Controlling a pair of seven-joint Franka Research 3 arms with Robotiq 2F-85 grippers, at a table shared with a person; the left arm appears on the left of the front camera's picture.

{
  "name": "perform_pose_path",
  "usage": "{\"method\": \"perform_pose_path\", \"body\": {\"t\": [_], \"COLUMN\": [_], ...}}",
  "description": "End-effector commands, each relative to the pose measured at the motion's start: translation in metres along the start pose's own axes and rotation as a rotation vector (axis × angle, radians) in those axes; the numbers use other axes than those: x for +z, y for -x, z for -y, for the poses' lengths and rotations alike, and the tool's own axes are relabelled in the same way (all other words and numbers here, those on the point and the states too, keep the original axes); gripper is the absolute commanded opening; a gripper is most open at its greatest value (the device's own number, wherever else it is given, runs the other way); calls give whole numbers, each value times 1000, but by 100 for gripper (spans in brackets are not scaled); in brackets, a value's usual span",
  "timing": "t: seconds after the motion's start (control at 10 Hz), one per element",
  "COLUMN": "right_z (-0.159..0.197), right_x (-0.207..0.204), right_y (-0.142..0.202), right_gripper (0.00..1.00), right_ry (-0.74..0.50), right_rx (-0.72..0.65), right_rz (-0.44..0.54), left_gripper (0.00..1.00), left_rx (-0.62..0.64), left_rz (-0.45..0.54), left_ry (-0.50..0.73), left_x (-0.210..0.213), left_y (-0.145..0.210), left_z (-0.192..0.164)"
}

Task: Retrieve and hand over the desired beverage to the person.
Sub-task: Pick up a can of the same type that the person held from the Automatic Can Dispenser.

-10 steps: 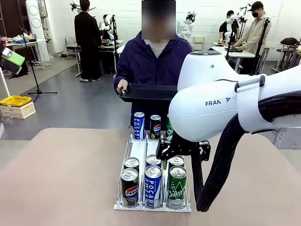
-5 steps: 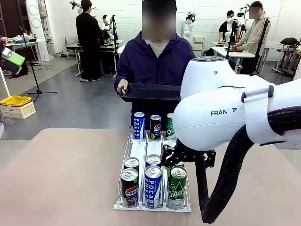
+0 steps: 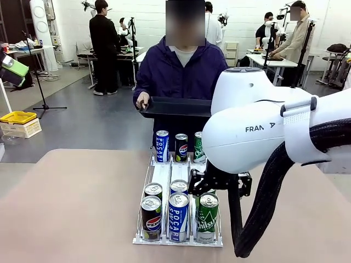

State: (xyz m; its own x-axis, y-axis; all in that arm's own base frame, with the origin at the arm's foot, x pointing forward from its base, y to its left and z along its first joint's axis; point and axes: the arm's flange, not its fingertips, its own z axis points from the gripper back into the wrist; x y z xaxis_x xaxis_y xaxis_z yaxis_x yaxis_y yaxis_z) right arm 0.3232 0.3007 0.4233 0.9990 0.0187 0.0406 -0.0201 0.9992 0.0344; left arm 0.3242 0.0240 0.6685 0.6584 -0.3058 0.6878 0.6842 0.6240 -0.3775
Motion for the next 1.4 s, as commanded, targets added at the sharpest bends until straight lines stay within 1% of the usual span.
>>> {"method": "perform_pose_path", "body": {"t": [0.0, 0.5, 0.6, 0.7, 0.8, 0.9, 1.1, 1.2, 1.3], "right_z": [-3, -8, -7, -8, -9, -9, -9, -9, -10], "right_x": [-7, -12, -12, -13, -13, -13, -13, -12, -10], "right_y": [-9, -14, -14, -13, -13, -13, -13, -13, -12], "right_gripper": [100, 100, 64, 42, 6, 0, 0, 4, 0], "right_ry": [-32, -59, -66, -69, -73, -78, -93, -104, -108], "right_rx": [-5, 54, 74, 68, 71, 76, 72, 62, 58], "right_rz": [-32, -62, -61, -67, -71, -73, -86, -96, -102], "left_gripper": [100, 100, 100, 100, 100, 100, 100, 100, 100], "left_rx": [-18, -18, -18, -18, -18, -18, -18, -18, -18], "left_rz": [12, 12, 12, 12, 12, 12, 12, 12, 12], "left_ry": [17, 17, 17, 17, 17, 17, 17, 17, 17], "left_x": [0, 0, 0, 0, 0, 0, 0, 0, 0], "left_y": [1, 1, 1, 1, 1, 1, 1, 1, 1], "left_z": [-1, -1, -1, -1, -1, -1, -1, -1, -1]}}
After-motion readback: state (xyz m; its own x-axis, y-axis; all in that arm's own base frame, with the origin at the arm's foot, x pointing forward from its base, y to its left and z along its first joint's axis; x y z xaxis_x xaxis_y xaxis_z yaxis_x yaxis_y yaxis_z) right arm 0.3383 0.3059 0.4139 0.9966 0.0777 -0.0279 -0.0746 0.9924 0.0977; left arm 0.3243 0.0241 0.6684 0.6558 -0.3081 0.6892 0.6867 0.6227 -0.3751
